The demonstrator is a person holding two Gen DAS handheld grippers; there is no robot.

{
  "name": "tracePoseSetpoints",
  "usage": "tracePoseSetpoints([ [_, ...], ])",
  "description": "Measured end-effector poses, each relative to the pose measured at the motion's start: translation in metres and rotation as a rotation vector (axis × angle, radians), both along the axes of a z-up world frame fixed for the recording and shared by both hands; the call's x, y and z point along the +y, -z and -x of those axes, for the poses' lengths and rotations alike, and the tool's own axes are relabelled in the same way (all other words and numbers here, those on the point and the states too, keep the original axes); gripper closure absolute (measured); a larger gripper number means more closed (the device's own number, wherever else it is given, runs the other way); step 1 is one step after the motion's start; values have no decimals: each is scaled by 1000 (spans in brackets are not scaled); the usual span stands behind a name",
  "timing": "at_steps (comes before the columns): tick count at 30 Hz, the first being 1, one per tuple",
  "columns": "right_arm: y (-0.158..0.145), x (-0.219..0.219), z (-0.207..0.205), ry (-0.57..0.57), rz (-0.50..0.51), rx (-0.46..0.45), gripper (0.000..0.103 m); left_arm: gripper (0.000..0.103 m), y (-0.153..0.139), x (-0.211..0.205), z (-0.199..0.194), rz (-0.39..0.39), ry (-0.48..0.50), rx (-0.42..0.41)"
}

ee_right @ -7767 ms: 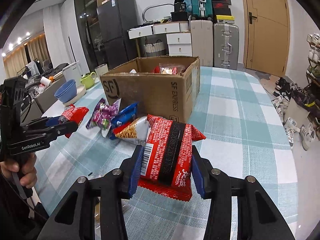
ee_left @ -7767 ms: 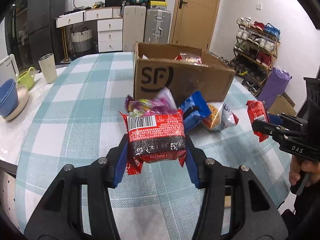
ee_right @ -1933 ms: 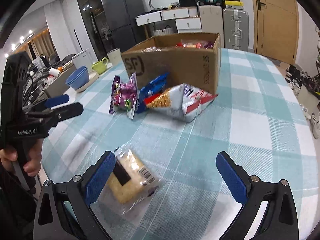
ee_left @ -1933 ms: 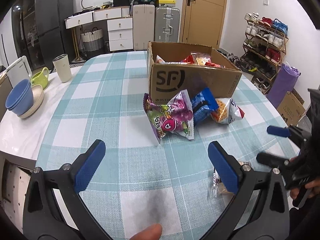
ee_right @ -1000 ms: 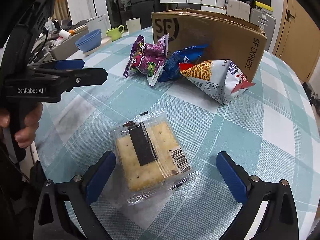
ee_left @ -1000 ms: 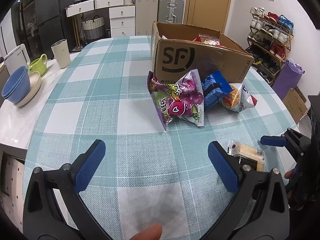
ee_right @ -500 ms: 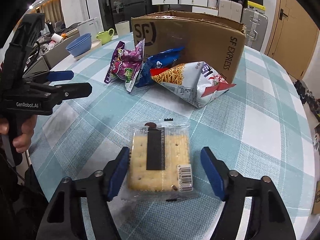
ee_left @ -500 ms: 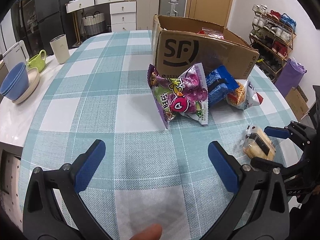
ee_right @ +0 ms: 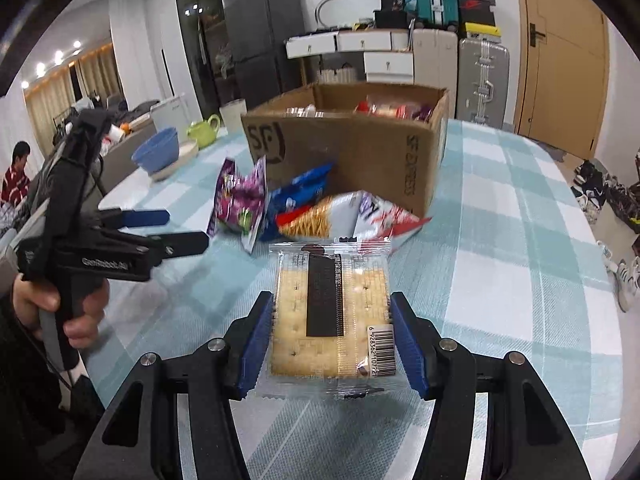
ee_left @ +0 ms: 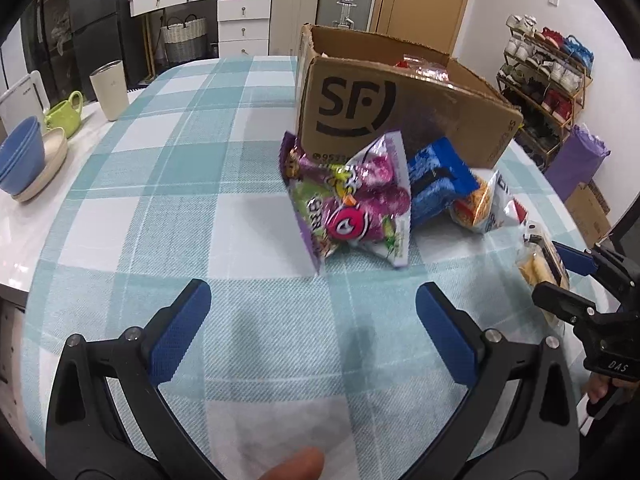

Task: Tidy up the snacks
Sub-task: 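Grasp the purple candy bag with the left tool while the right lifts the cracker pack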

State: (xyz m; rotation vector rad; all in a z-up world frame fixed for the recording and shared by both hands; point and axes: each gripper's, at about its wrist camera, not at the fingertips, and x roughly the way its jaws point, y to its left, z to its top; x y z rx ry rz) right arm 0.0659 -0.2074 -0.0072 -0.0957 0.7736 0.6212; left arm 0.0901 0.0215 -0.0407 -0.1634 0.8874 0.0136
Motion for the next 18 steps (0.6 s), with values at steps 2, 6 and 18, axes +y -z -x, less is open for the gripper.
tracePoseSetpoints([
  [2, -5, 0, -3, 4, -11, -18, 44, 1, -1, -2, -10, -6, -4, 6],
  [6, -8, -3, -9, 10, -27, -19, 44, 1, 0, -7, -30, 14, 34, 10],
  [18, -8, -13, -20, 2, -50, -12, 44, 1, 25, -25, -79, -56, 42, 95],
])
